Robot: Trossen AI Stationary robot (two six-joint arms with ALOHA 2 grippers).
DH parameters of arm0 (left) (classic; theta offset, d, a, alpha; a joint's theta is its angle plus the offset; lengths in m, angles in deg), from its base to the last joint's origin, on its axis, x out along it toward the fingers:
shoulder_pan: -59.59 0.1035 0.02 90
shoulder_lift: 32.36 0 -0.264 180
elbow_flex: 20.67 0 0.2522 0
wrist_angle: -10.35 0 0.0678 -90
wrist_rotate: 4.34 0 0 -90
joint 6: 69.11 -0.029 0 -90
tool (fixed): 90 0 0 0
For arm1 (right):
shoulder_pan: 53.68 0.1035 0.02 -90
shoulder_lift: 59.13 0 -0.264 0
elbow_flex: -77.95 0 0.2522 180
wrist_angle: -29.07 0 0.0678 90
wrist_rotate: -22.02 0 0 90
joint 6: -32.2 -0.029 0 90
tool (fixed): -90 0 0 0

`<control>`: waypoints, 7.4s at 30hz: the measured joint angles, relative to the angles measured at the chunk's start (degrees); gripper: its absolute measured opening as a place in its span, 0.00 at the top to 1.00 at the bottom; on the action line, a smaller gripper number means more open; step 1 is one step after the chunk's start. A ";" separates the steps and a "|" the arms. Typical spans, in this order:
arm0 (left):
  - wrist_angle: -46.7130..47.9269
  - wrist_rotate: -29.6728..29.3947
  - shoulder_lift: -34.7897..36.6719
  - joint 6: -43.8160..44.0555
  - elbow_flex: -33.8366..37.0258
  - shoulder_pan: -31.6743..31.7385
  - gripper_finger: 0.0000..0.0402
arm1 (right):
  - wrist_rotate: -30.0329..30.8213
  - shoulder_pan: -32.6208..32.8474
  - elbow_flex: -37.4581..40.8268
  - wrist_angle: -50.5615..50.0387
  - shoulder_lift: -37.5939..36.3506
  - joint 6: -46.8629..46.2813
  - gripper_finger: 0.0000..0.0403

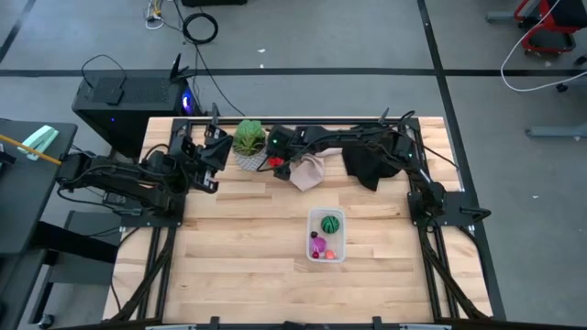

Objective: Pick and placing Produce into tupperware
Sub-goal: Put the red apple into the transparent bin, then return to Home Position

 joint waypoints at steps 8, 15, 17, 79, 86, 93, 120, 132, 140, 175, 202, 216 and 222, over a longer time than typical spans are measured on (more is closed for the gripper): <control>-0.04 -0.01 0.02 0.41 0.00 0.00 0.90 | 0.69 0.15 0.07 1.15 1.81 -1.30 0.07; 0.02 0.00 0.02 1.09 0.00 0.04 0.92 | 1.30 0.14 0.07 2.15 1.91 -2.38 0.11; 0.06 -0.01 0.00 1.11 0.00 0.04 0.92 | 1.30 0.14 0.07 2.20 1.91 -2.88 0.14; -0.51 0.01 0.01 0.32 0.00 0.03 0.90 | -4.73 30.12 20.30 -24.70 -27.08 -30.18 0.37; -0.23 0.03 0.02 1.26 0.00 -0.11 0.91 | -5.21 30.13 20.76 -23.11 -27.08 -32.59 0.35; 0.09 0.02 0.00 1.48 0.00 -0.09 0.90 | -5.65 30.13 20.76 -23.14 -27.08 -32.88 0.26; 0.11 0.03 0.02 -0.03 0.00 -0.02 0.92 | 9.54 22.71 33.68 -4.68 -66.53 -34.05 0.97; 2.20 0.01 0.00 -0.07 0.00 -0.02 0.91 | 8.58 13.76 58.92 24.92 -91.85 -34.17 0.99; 2.40 0.01 0.00 -0.12 0.00 0.11 0.91 | 8.30 11.96 70.86 36.24 -105.39 -33.67 1.00; 8.39 0.01 0.02 4.94 0.00 5.05 0.95 | -0.27 11.26 102.64 67.45 -126.94 -39.57 1.00; 12.63 0.00 0.00 13.56 0.00 7.50 0.96 | -8.08 11.29 102.62 39.51 -126.90 -23.90 1.00; 12.64 0.94 0.87 11.97 0.00 7.37 0.95 | -4.71 11.48 102.60 36.12 -125.25 -27.93 0.96; 12.47 2.61 7.33 -1.92 0.00 4.56 0.99 | -4.75 11.50 102.60 36.20 -124.91 -28.33 0.94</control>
